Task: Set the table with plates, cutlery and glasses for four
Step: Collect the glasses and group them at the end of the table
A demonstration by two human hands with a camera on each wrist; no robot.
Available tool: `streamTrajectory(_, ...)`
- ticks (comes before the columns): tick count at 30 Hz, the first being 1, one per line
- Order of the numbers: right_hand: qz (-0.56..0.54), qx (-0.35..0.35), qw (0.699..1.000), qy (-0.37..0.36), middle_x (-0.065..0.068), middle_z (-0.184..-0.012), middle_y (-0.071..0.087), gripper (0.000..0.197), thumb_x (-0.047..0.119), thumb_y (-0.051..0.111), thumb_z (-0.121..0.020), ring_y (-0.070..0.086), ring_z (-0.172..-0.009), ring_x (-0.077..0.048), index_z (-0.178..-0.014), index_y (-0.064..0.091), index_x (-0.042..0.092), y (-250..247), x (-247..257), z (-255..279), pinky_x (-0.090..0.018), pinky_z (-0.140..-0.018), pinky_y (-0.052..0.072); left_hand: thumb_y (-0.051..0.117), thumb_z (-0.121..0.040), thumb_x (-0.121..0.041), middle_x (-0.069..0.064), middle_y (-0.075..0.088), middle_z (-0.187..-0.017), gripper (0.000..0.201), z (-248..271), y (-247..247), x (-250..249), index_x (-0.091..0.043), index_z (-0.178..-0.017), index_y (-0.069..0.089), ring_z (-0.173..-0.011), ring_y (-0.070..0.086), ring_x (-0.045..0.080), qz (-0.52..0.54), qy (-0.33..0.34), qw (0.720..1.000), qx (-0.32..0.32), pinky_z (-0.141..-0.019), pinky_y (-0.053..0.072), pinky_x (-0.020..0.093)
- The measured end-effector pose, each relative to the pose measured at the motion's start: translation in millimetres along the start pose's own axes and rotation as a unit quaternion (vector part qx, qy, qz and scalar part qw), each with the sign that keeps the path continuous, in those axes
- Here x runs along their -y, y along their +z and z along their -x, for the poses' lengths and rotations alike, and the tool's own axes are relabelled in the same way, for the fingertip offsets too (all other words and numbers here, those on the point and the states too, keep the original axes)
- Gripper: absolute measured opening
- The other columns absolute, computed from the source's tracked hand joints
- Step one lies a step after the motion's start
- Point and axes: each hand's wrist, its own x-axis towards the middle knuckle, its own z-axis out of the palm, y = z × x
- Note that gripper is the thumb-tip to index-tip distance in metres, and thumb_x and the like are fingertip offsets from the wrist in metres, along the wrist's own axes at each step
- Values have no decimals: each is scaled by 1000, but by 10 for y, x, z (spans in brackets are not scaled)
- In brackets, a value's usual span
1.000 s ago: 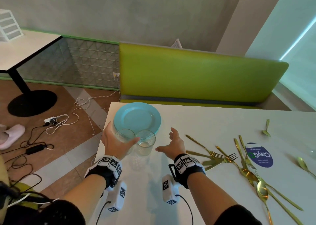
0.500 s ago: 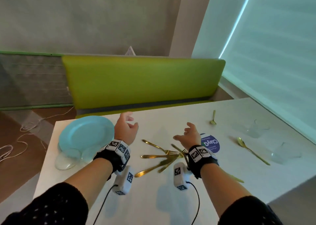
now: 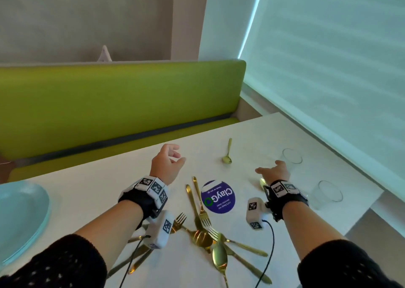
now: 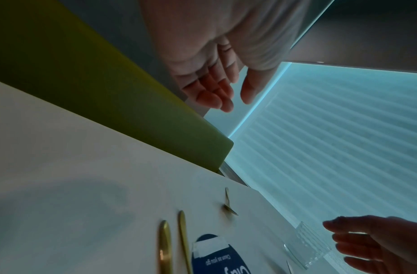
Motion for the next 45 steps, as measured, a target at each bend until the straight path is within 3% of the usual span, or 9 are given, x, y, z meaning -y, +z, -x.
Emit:
streamTrajectory(3,25,-32,999,31,-22,-134,50,80,20,77,-76,47,-126,-35,-139,33,0,-183,-88,-522,-38,-100,42,64,-86,-20,-3,60,-94,35,-224,285,-14,-12,-118,53,-73,53,13,-4,-4,1000,16,-64,40,20)
streamTrajectory(10,79,-69,991,86,-23,-127,49,85,29,83,-66,51,-118,-38,-128,34,-2,-238,-286,-1349,-44,-97,47,64,-86,-20,-3,59,-93,35,-570,674,85,-13,-119,53,-77,55,15,-15,-34,999,28,-76,42,25)
streamTrajectory(23,113,-78,987,83,-25,-130,47,96,40,84,-63,47,-121,-39,-131,34,-8,-167,-368,-1871,-48,-102,42,65,-86,-24,-6,60,-89,37,-846,914,276,-14,-119,51,-83,61,18,-15,-57,997,43,-75,44,24)
streamTrajectory(26,109,-89,987,71,-24,-129,48,96,42,84,-61,48,-120,-38,-128,37,-8,-155,-386,-1848,-45,-100,44,65,-86,-24,-6,60,-88,37,-843,926,289,-14,-119,51,-85,62,20,-14,-59,997,47,-76,45,25)
streamTrajectory(31,3,-103,994,44,-20,-134,48,88,25,86,-63,48,-124,-35,-132,38,1,-57,-373,-1658,-40,-102,43,65,-86,-24,-7,60,-86,39,-789,939,243,-14,-120,50,-83,61,19,-9,-55,997,54,-76,45,25)
streamTrajectory(37,-55,-52,993,-90,-11,-130,54,85,22,85,-62,53,-120,-24,-132,40,6,97,-30,-1095,-32,-103,42,69,-82,-24,-5,57,-99,49,-654,1052,1,-15,-124,46,-75,55,8,-18,-30,994,104,-65,41,10)
streamTrajectory(42,-50,50,979,-192,-6,-125,55,88,19,85,-62,54,-113,-17,-135,38,11,126,262,-407,-22,-90,44,78,-73,-20,0,48,-136,79,-444,1290,-213,-16,-139,33,-114,50,12,-14,-12,983,185,-92,43,22)
streamTrajectory(44,-26,86,970,-226,-4,-122,57,90,21,86,-60,54,-108,-14,-136,38,14,122,291,-183,-17,-84,40,81,-69,-20,-2,43,-141,90,-347,1375,-286,-17,-142,28,-124,45,14,-21,4,979,202,-101,40,26)
streamTrajectory(45,-16,102,966,-239,-3,-121,58,91,22,86,-60,54,-105,-12,-136,37,16,117,285,-87,-16,-82,40,82,-68,-20,-3,46,-137,92,-300,1403,-326,-18,-142,28,-121,46,14,-18,8,978,208,-99,41,26)
